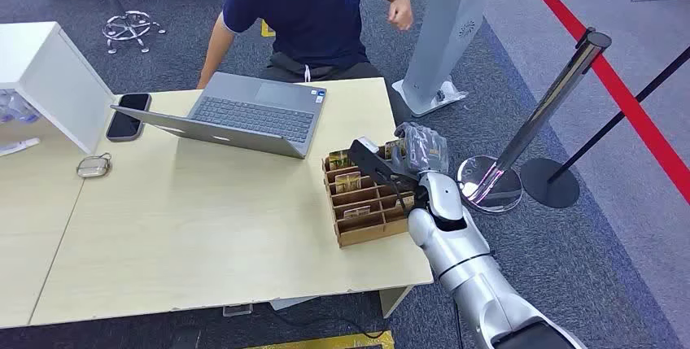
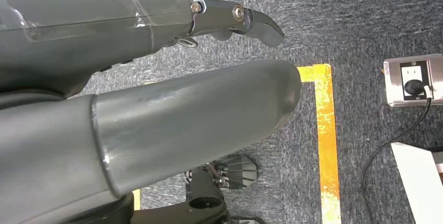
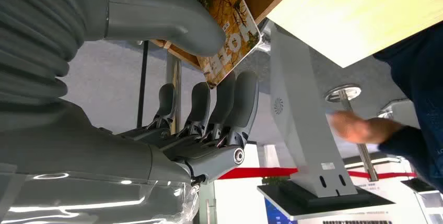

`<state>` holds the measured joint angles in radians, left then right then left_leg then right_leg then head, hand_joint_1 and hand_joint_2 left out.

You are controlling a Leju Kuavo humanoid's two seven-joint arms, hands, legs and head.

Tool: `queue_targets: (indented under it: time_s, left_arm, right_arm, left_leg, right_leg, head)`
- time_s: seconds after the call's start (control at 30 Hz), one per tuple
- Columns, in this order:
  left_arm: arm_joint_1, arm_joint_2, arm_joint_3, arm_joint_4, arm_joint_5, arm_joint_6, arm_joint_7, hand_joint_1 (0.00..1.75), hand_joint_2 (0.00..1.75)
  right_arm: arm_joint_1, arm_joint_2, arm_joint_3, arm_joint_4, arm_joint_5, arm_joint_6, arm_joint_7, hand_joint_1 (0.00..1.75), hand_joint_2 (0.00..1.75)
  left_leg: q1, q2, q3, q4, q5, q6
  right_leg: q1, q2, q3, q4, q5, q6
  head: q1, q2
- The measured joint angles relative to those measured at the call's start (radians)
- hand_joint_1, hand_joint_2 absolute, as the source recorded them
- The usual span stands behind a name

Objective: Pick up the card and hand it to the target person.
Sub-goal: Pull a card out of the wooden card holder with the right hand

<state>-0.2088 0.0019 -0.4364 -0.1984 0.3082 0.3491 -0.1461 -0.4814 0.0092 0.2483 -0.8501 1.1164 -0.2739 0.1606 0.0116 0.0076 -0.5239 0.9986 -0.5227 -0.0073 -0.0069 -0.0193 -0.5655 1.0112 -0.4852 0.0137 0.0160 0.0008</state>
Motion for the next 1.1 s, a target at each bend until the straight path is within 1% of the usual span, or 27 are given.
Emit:
queue_targets:
  time_s: [0.5,0.77,0.97,1.1]
  left_arm:
    - [0.000,0.000,0.000,0.000,0.000,0.000,0.000,0.00,0.00]
    - [0.000,0.000,0.000,0.000,-0.001,0.000,0.002,0.00,0.00]
    - [0.000,0.000,0.000,0.000,-0.001,0.000,0.002,0.00,0.00]
    - [0.000,0.000,0.000,0.000,-0.001,0.000,0.002,0.00,0.00]
  right_arm:
    - [-0.006,0.006,0.000,0.010,-0.005,0.010,-0.011,0.98,1.75]
    - [-0.010,0.012,0.000,0.021,-0.005,0.013,-0.012,1.08,1.75]
    - [-0.013,0.014,0.000,0.027,-0.006,0.012,-0.014,1.25,1.75]
    - [-0.014,0.014,0.000,0.029,-0.009,0.011,-0.017,1.29,1.75]
  left_leg:
    - [0.000,0.000,0.000,0.000,0.000,0.000]
    - [0.000,0.000,0.000,0.000,0.000,0.000]
    - [0.000,0.000,0.000,0.000,0.000,0.000]
    - [0.000,0.000,0.000,0.000,0.000,0.000]
  right_leg:
    - [0.000,0.000,0.000,0.000,0.000,0.000]
    - [0.000,0.000,0.000,0.000,0.000,0.000]
    - [0.000,0.000,0.000,0.000,0.000,0.000]
    - [0.000,0.000,0.000,0.000,0.000,0.000]
  head:
    - [0.000,0.000]
    - [0.000,0.000]
    - [0.000,0.000]
    - [0.000,0.000]
